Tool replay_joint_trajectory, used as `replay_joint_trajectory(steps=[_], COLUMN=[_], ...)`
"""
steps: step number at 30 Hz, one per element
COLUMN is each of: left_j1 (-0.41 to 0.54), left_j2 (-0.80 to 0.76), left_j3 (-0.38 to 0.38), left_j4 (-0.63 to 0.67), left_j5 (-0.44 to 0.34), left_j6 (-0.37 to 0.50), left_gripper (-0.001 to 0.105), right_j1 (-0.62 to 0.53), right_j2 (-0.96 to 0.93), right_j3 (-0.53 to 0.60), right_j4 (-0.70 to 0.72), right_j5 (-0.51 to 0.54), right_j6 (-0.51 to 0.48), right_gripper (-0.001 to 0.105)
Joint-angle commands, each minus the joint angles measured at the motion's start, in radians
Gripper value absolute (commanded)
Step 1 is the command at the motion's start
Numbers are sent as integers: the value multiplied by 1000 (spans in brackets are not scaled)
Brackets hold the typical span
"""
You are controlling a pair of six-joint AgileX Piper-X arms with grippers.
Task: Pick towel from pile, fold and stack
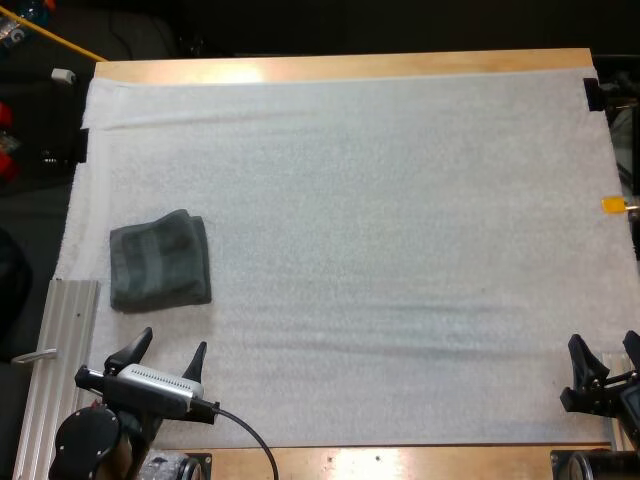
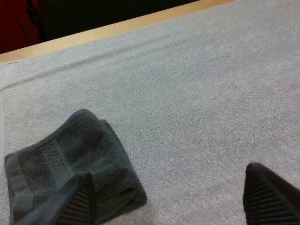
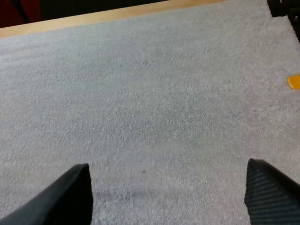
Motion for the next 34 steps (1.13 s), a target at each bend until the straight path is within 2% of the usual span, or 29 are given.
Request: replay_joint_trajectory(steps=[1, 9, 17, 34], left_j1=[-1, 15, 102, 105], left_j2=[-139, -139, -139, -139], left_j3=[-1, -1, -1, -1], left_j4=[-12, -12, -12, -12], left_j5=[-2, -2, -2, -2], left_j6=[0, 0, 0, 0], left_gripper=[63, 63, 63, 63], right_j1=[-4, -4, -4, -4], right_j2=[-38, -38, -38, -38], right_j3=[-4, -4, -4, -4], right_j4=[0, 0, 0, 0], right_j5=[-3, -3, -3, -3], right_j6=[-10, -10, -10, -10], right_gripper=[66, 66, 66, 66])
